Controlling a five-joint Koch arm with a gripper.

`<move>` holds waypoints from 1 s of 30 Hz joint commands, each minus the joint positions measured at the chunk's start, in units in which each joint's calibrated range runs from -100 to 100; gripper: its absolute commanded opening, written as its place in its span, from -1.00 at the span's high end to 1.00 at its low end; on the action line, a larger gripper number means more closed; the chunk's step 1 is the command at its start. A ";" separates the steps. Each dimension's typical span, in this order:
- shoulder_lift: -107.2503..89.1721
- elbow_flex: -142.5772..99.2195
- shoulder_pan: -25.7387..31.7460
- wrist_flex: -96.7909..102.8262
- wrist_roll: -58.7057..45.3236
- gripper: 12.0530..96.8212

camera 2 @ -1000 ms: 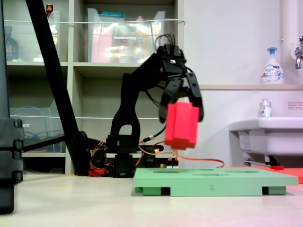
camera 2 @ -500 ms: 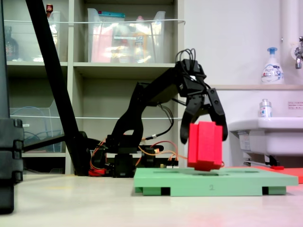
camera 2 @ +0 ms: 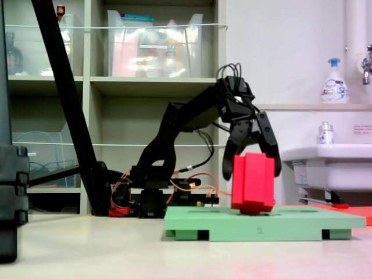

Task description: Put the cross columnar block into the corresponding hole

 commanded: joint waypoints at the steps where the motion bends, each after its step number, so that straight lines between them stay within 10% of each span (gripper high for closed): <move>1: -0.32 4.28 0.05 6.76 0.73 0.51; 30: 0.66 4.28 1.42 2.52 2.78 0.45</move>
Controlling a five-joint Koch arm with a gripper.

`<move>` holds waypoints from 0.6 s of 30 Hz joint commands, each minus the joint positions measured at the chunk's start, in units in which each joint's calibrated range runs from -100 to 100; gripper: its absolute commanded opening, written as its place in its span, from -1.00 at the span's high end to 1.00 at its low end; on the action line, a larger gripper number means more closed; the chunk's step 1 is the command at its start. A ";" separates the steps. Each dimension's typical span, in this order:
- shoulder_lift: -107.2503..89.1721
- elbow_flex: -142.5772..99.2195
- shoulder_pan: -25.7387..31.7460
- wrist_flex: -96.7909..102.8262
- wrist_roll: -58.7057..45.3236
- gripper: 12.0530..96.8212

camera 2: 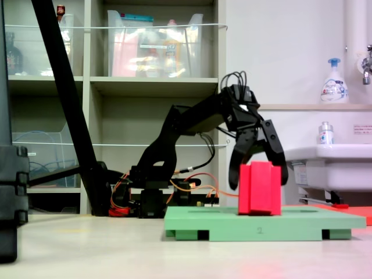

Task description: Put the cross columnar block into the corresponding hole

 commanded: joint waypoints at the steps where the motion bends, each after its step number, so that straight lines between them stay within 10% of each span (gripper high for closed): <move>1: -4.00 4.28 0.63 -0.80 1.37 0.45; 18: 0.75 4.28 -0.34 -1.67 1.56 0.45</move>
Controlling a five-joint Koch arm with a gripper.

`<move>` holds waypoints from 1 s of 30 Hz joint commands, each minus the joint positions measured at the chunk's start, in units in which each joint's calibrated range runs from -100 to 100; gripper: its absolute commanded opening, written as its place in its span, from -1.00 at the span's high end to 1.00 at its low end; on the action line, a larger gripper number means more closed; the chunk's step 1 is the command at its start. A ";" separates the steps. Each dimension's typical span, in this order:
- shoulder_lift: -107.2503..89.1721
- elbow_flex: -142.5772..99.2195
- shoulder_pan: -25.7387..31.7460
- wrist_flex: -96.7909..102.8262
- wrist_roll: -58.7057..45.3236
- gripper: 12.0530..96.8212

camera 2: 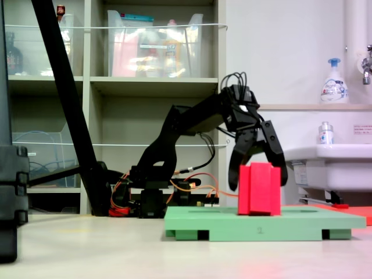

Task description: Put the cross columnar block into the corresponding hole

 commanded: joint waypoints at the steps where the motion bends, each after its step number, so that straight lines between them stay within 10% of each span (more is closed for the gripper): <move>1: 0.76 4.28 -0.29 -0.50 0.98 0.45; 21: 9.28 4.28 -0.68 7.01 -4.20 0.43; 30: -0.21 4.38 -0.63 1.33 -4.25 -0.54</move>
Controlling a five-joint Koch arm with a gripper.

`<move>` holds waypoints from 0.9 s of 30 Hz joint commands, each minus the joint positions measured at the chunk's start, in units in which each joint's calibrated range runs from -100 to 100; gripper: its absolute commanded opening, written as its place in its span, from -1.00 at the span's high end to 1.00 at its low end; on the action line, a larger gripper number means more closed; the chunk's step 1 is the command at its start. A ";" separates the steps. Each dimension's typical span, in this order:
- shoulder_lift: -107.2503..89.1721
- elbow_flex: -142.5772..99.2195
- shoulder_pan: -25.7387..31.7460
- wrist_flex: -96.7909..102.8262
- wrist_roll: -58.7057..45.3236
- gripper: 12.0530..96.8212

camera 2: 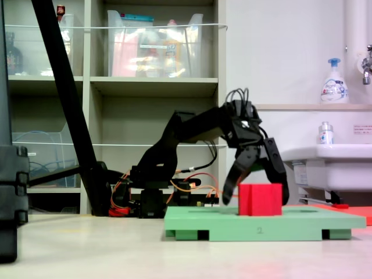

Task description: Put the cross columnar block into the corresponding hole

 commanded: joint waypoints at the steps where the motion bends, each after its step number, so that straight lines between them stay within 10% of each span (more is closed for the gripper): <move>1: -10.25 1.83 -0.10 -3.06 -0.63 -0.61; 14: -64.72 1.83 -2.64 -14.62 -25.01 -0.59; 27: -85.11 -12.23 -18.71 -2.78 -47.57 -0.02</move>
